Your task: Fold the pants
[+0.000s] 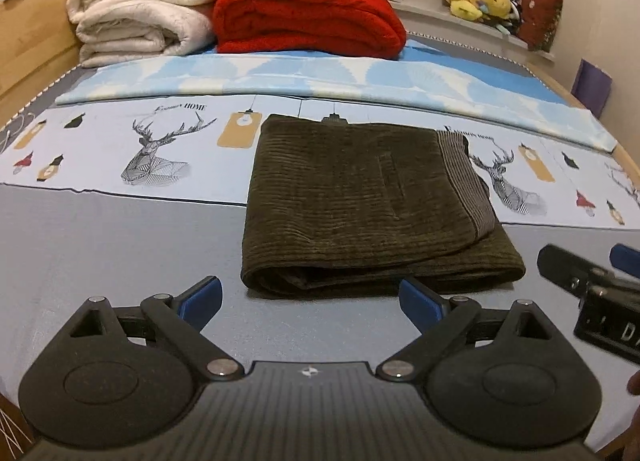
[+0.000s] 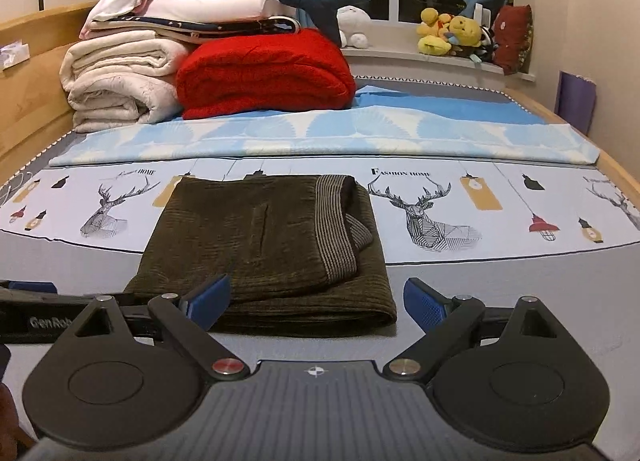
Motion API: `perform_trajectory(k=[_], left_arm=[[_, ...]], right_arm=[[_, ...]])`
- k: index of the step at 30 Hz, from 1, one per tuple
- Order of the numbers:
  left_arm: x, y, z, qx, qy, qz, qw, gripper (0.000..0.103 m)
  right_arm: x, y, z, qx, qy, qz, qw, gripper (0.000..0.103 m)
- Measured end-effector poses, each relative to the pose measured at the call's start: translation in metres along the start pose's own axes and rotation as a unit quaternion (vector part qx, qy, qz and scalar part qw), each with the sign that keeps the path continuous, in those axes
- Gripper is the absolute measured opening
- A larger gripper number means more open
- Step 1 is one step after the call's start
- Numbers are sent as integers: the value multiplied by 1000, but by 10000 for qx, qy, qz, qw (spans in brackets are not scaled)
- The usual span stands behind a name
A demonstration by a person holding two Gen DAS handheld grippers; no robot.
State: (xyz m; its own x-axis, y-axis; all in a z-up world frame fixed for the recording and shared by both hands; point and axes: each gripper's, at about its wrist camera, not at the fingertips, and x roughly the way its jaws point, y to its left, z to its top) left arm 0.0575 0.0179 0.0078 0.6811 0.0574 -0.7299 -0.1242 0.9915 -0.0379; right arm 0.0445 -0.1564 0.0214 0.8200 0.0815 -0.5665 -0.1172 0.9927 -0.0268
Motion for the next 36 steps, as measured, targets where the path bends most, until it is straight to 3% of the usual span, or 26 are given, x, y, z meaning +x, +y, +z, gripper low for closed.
perform_trajectory(k=[36], left_arm=[[5, 3, 3, -55, -6, -39, 10000, 97]], right_arm=[[7, 1, -1, -53, 137, 17, 9999, 94]])
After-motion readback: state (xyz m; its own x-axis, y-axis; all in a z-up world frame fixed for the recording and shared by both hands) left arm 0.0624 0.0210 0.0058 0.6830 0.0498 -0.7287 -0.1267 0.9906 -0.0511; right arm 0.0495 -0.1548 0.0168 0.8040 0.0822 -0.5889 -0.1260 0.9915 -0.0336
